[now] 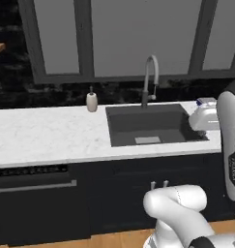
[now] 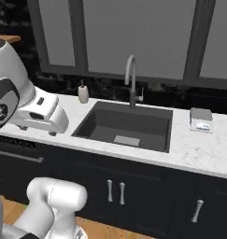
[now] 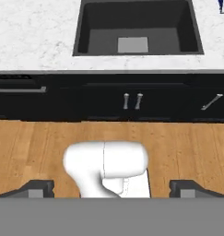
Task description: Navigate to the stove.
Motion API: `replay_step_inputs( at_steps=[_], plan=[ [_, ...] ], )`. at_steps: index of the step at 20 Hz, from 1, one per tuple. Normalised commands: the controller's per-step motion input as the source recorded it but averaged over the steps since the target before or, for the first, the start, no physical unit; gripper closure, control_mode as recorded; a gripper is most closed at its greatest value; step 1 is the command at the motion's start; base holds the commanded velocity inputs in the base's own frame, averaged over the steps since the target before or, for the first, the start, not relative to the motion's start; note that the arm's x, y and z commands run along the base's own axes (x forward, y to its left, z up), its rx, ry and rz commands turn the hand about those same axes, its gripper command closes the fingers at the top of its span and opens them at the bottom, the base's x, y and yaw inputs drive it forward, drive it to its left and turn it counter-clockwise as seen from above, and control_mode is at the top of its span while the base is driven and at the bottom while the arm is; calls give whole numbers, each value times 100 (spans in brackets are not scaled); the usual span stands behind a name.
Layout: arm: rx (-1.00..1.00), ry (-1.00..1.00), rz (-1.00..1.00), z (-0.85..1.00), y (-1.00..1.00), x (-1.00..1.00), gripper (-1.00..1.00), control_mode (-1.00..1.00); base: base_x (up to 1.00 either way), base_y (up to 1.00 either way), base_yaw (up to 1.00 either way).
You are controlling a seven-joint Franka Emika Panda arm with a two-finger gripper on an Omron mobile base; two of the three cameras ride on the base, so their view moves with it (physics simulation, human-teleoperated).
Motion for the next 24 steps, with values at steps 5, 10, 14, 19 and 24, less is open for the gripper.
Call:
replay_step_inputs(
  at_steps=[5,10,14,19,24],
  plan=[
    [0,0,0,0,0,0,-100,100,-76,51,81],
    [0,0,0,0,0,0,-100,100,-36,26,97],
    [0,0,0,0,0,0,-100,100,-23,4,100],
    [0,0,0,0,0,0,-100,100,-22,0,100],
    [0,0,0,0,0,0,-100,100,-27,0,100]
  ],
)
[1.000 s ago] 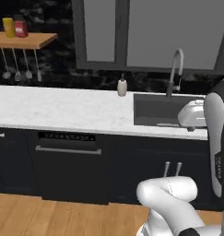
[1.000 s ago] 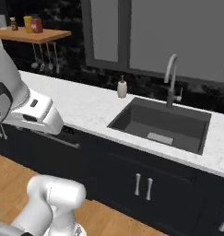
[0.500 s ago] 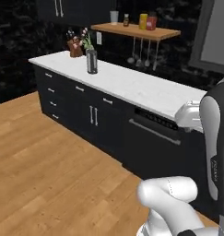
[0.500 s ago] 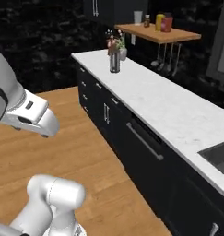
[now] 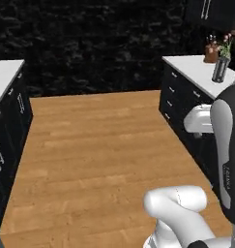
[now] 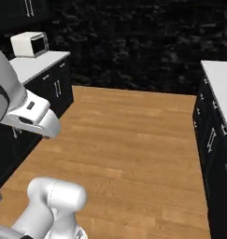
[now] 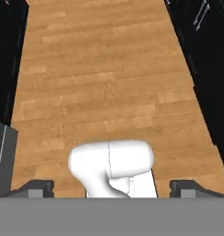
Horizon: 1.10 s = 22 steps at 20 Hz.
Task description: Navigate to the stove.
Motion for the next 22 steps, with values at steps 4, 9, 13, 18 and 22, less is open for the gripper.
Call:
replay_step_inputs(
  at_steps=[4,9,13,18,22],
  plan=[
    [0,0,0,0,0,0,-100,100,-28,0,100],
    [0,0,0,0,0,0,-100,100,-29,0,100],
    [0,0,0,0,0,0,-100,100,-27,0,100],
    [0,0,0,0,0,0,-100,100,-3,-4,98],
    [0,0,0,0,0,0,-100,100,3,-44,82]
  ],
)
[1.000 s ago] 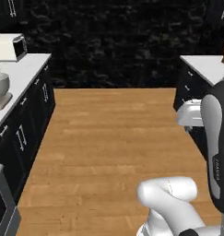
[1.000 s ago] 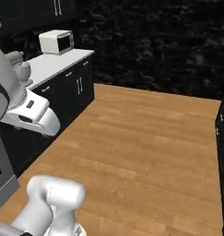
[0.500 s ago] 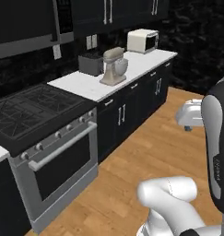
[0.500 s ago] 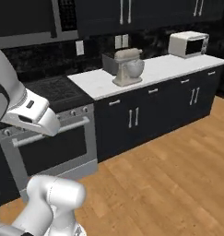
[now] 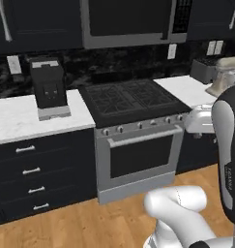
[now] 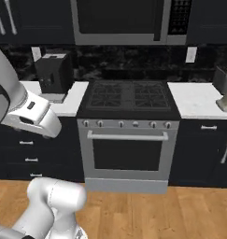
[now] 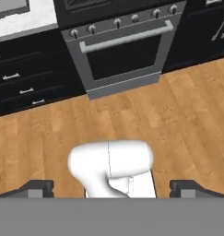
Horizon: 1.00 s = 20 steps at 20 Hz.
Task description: Navigate to the stove.
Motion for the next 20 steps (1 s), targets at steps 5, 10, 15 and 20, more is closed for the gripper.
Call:
replay_step_inputs(
  at_steps=[5,10,15,20],
  plan=[
    [0,0,0,0,0,0,-100,100,24,-68,69],
    [0,0,0,0,0,0,-100,100,36,-100,22],
    [0,0,0,0,0,0,-100,100,62,-90,-1],
    [0,0,0,0,0,0,-100,100,94,-12,0]
  ],
)
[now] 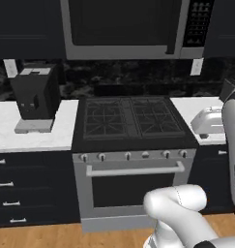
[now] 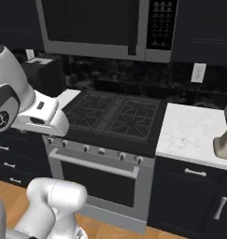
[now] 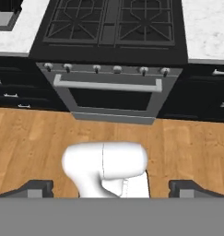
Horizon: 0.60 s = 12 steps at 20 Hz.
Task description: Navigate to the stove.
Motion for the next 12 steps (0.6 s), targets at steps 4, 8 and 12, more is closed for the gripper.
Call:
replay_step_inputs(
  at_steps=[4,8,12],
  plan=[
    [0,0,0,0,0,0,-100,100,98,1,-2],
    [0,0,0,0,0,0,-100,100,78,30,-17],
    [0,0,0,0,0,0,-100,100,61,49,-24]
  ],
)
